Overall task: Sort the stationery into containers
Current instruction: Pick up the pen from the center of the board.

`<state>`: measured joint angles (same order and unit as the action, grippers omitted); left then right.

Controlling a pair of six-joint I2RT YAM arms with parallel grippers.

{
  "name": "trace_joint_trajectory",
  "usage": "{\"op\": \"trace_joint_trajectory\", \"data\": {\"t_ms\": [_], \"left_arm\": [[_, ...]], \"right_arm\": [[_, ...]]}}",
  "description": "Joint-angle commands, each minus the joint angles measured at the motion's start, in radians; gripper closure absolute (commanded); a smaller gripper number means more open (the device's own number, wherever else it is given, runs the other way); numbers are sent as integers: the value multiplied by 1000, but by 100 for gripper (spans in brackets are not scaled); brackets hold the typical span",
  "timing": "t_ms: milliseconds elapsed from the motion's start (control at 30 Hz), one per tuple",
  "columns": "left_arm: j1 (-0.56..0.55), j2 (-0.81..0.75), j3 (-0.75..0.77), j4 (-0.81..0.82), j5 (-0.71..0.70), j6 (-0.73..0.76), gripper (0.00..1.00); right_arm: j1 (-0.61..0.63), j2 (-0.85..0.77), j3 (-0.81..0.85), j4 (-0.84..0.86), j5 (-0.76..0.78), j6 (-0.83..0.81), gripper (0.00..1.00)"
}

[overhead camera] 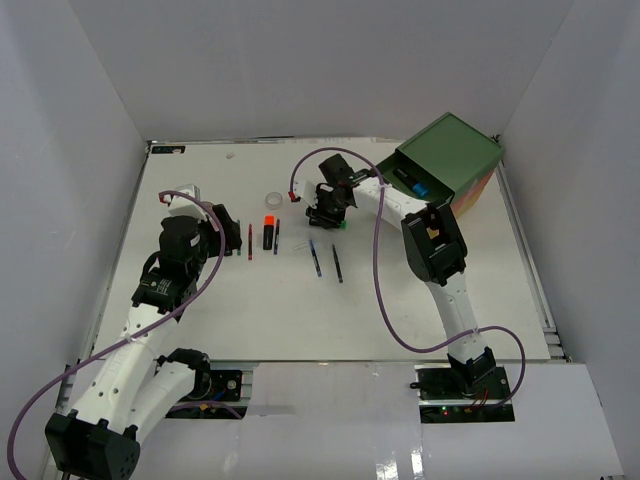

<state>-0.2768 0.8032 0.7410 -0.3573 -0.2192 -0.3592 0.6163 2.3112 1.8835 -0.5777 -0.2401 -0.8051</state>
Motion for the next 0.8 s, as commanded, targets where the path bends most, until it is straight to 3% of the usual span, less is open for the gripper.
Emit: {"op": "trace_joint_trajectory", "data": {"t_ms": [0,233,533,767], "left_arm": [[-1,-9,-8,14,15,6,2],[-1,-10,-9,15,15,5,2],[-1,-13,-8,15,14,5,2],[-1,-13,-8,14,12,5,2]], "right_arm": [[-3,36,-3,-117,-11,26,69],[-3,21,20,-111,16,30,92],[-3,-88,32,-56,32,64,92],[-3,-301,-37,56,24,118,92]]}}
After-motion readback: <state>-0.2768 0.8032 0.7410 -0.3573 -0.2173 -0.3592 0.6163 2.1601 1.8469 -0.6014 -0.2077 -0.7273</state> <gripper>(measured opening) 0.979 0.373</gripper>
